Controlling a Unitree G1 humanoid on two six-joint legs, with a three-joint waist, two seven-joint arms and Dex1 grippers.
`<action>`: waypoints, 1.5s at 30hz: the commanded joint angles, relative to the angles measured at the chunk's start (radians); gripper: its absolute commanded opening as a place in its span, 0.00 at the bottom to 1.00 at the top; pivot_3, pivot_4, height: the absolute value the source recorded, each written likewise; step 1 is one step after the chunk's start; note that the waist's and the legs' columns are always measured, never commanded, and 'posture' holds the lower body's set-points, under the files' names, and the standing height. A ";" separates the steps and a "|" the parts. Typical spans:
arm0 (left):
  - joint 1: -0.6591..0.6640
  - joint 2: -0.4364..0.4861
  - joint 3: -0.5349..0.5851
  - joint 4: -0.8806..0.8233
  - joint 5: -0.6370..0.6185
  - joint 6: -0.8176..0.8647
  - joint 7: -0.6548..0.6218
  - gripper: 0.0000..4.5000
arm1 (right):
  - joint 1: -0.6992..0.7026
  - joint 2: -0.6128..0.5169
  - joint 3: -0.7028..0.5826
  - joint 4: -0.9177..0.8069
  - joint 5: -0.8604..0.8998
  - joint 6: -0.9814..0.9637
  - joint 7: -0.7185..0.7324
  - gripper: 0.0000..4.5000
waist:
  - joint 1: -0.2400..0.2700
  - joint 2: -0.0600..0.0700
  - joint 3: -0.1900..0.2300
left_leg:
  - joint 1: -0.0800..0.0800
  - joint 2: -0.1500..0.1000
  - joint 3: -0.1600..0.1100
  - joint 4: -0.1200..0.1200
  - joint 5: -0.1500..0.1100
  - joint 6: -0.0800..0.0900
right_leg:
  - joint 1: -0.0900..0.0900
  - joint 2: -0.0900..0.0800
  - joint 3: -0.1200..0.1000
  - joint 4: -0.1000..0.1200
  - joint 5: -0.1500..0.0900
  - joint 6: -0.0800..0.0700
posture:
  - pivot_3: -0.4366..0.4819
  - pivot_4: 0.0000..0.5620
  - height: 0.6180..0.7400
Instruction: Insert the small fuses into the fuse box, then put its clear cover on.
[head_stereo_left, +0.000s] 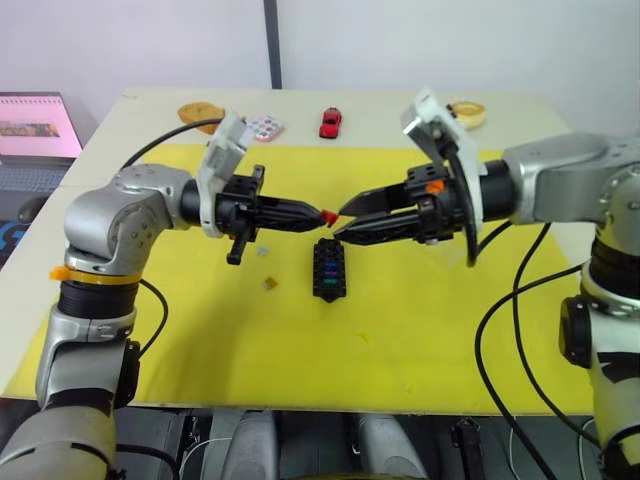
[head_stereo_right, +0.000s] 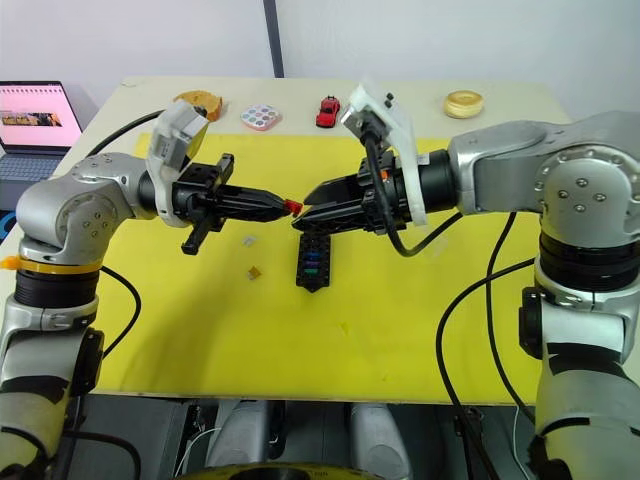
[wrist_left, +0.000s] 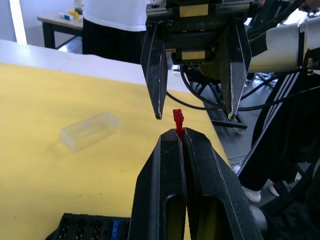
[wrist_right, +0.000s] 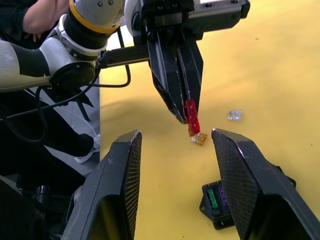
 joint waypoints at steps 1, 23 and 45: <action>-0.006 0.007 0.003 -0.033 -0.017 -0.019 -0.003 0.00 | -0.025 0.004 -0.013 -0.012 -0.004 -0.013 -0.001 0.51 | 0.000 0.000 0.000 | 0.000 0.000 0.000 0.000 0.000 0.000 | 0.000 0.000 0.000 0.000 0.000 0.000 | 0.48 0.27 1.00; 0.006 0.007 0.000 -0.050 -0.022 -0.010 0.016 0.00 | -0.026 0.015 0.000 -0.021 -0.017 -0.035 0.008 0.23 | 0.000 0.000 0.000 | 0.000 0.000 0.000 0.000 0.000 0.000 | 0.000 0.000 0.000 0.000 0.000 0.000 | 0.48 0.27 1.00; 0.115 0.041 -0.178 0.128 0.321 -0.413 0.019 0.88 | 0.026 -0.127 0.492 -0.002 -0.635 -0.582 0.246 0.00 | -0.004 0.000 0.000 | -0.001 0.000 0.001 0.000 0.000 0.000 | -0.002 0.000 0.000 -0.001 0.000 0.000 | 0.48 0.27 1.00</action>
